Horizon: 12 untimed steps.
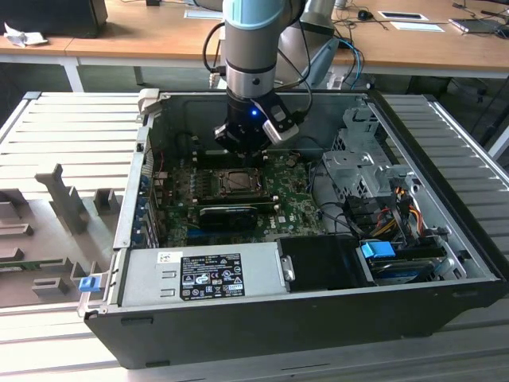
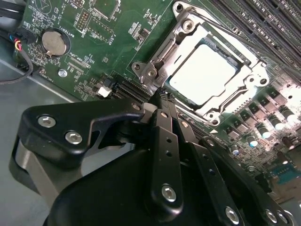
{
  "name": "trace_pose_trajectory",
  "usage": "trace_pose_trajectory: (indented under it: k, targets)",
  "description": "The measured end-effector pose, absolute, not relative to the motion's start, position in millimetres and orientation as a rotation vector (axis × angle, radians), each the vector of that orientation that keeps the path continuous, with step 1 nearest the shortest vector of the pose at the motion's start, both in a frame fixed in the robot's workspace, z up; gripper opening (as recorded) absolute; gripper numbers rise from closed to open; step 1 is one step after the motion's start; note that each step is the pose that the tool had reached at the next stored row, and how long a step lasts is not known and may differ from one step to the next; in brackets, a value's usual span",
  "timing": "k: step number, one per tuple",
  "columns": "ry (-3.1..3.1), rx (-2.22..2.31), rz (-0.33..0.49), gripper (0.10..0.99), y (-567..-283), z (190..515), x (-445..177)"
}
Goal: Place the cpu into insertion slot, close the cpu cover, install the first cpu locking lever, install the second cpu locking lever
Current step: 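Install the second cpu locking lever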
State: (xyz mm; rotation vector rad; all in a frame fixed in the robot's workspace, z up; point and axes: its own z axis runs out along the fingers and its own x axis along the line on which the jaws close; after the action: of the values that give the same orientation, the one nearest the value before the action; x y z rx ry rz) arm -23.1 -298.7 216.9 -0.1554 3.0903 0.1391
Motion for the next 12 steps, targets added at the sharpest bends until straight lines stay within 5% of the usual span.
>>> trace_pose_trajectory:
  k: [12]
  targets:
    - [3.090,-0.155,0.139,0.106,-308.6,219.4,-23.2]
